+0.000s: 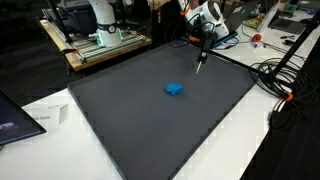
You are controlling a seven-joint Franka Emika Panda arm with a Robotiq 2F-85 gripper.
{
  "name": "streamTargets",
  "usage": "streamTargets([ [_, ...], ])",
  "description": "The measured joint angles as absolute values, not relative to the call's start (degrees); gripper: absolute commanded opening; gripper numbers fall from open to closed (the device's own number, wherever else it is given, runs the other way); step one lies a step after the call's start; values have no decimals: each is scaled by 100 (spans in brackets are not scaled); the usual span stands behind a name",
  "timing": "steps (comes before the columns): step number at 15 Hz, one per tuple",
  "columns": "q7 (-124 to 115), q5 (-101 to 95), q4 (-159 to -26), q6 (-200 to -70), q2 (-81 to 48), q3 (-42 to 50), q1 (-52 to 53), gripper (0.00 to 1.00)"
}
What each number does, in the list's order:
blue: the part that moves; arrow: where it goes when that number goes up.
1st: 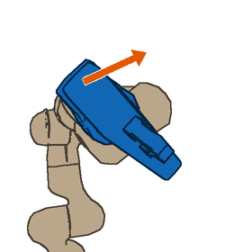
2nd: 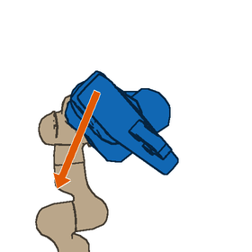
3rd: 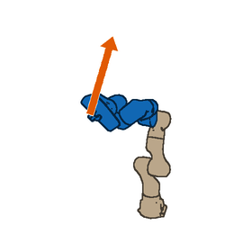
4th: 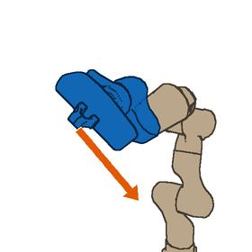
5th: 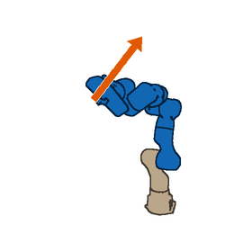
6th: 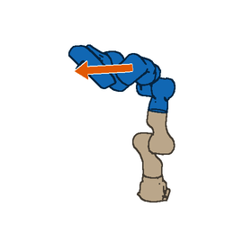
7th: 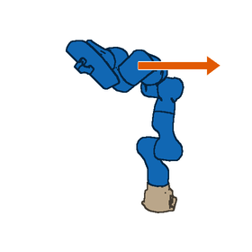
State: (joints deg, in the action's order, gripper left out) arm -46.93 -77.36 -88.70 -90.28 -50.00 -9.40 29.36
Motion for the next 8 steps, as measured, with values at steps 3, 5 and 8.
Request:
streamTargets([
  [3, -4481, -7734, -8732, -8788, -5019, -940, 2932, 3],
  [5, -4393, -7734, -8678, -8695, -5024, -940, 2931, 3],
  [8, -4253, -7727, -8641, -8660, -5025, -945, 2926, 3],
])
